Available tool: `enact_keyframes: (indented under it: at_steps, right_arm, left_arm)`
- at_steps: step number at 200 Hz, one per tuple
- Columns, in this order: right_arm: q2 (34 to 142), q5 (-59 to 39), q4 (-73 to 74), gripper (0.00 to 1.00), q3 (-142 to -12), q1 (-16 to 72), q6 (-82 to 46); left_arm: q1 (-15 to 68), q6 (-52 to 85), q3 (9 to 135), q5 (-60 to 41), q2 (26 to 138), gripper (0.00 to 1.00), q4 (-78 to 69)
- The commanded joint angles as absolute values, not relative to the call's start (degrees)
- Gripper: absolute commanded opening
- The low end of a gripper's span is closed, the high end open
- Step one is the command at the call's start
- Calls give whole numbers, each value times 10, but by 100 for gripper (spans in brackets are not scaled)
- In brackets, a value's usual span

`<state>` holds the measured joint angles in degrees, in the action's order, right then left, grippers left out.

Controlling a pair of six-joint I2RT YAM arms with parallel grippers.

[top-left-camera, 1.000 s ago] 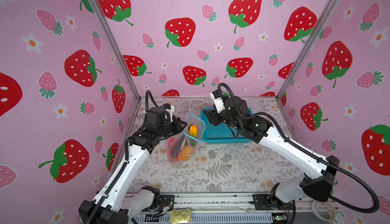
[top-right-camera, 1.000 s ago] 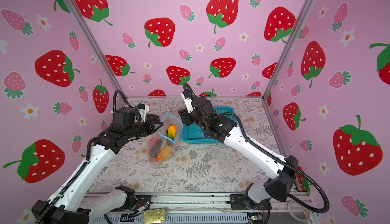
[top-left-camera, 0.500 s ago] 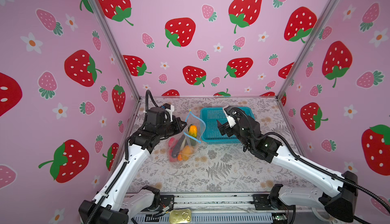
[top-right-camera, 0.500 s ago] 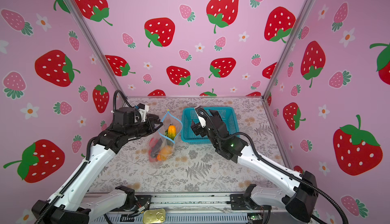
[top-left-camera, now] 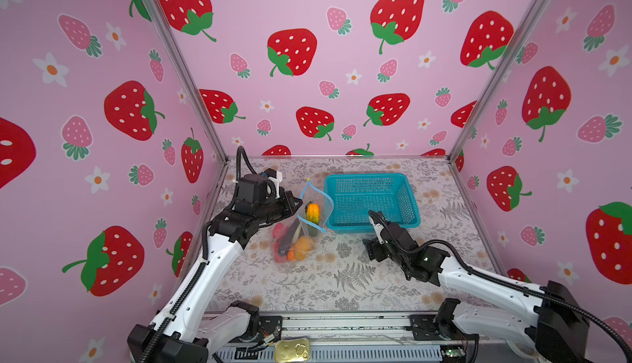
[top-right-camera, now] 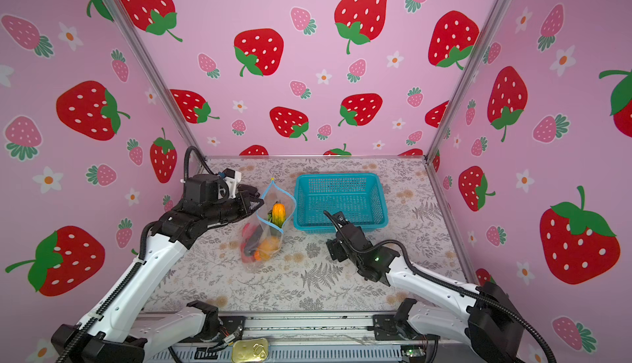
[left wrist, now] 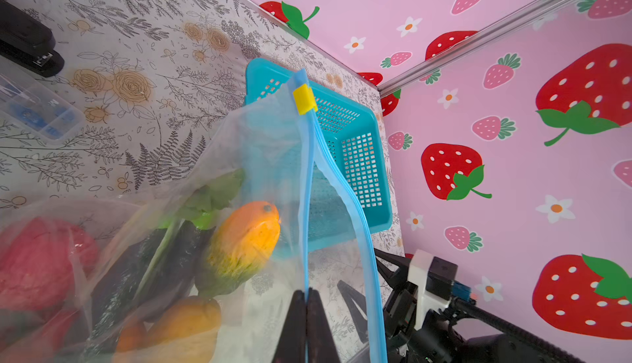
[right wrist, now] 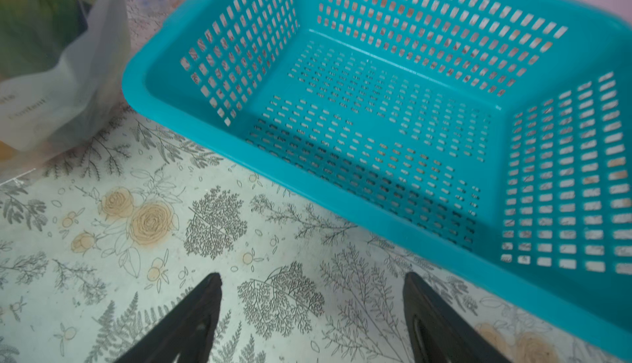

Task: Place the food in the zip-top bag and seal the zipper
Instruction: 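Push the teal basket away from the bag with the right gripper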

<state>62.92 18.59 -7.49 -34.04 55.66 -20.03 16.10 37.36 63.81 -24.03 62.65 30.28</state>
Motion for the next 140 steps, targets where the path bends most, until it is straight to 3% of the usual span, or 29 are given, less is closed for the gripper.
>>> enact_keyframes:
  at_steps: [1, 54, 140]
  right_arm:
    - [617, 168, -49, 84, -312, 558, -260]
    - [633, 193, 19, 81, -276, 558, -259]
    - [755, 209, 92, 79, -329, 526, -215]
  left_arm:
    - [160, 381, 653, -245, 622, 0, 299]
    - [159, 382, 645, -249, 613, 0, 305]
    - [160, 383, 646, -252, 613, 0, 307]
